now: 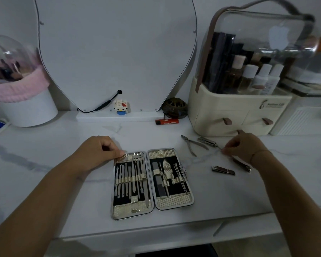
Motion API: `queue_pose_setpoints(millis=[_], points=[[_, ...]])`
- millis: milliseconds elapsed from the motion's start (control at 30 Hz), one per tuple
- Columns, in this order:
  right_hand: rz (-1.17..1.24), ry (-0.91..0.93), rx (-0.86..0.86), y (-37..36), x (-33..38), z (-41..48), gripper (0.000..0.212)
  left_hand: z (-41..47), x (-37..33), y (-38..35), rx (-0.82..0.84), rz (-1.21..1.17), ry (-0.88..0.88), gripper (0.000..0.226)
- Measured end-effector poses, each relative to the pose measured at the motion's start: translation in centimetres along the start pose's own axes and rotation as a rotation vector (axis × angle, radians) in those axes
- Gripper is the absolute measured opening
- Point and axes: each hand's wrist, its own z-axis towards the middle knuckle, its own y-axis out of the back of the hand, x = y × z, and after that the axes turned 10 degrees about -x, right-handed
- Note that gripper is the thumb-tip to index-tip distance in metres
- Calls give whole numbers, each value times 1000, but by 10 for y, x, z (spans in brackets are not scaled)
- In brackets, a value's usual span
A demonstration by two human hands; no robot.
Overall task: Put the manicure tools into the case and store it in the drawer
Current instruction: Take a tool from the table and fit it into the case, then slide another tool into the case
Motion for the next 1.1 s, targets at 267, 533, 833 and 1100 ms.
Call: queue_pose_setpoints(millis=[267, 533, 833, 1100], points=[[-119, -1, 102, -7, 3, 10, 24, 0, 1, -2, -11, -31, -7, 36], [110, 17, -106, 10, 1, 10, 23, 0, 0, -2, -13, -24, 4, 31], [781, 157, 195, -12, 80, -29, 17, 0, -2, -2, -23, 5, 21, 18], [698, 172, 213, -42, 102, -38, 9, 0, -3, -2, -30, -11, 28, 16]])
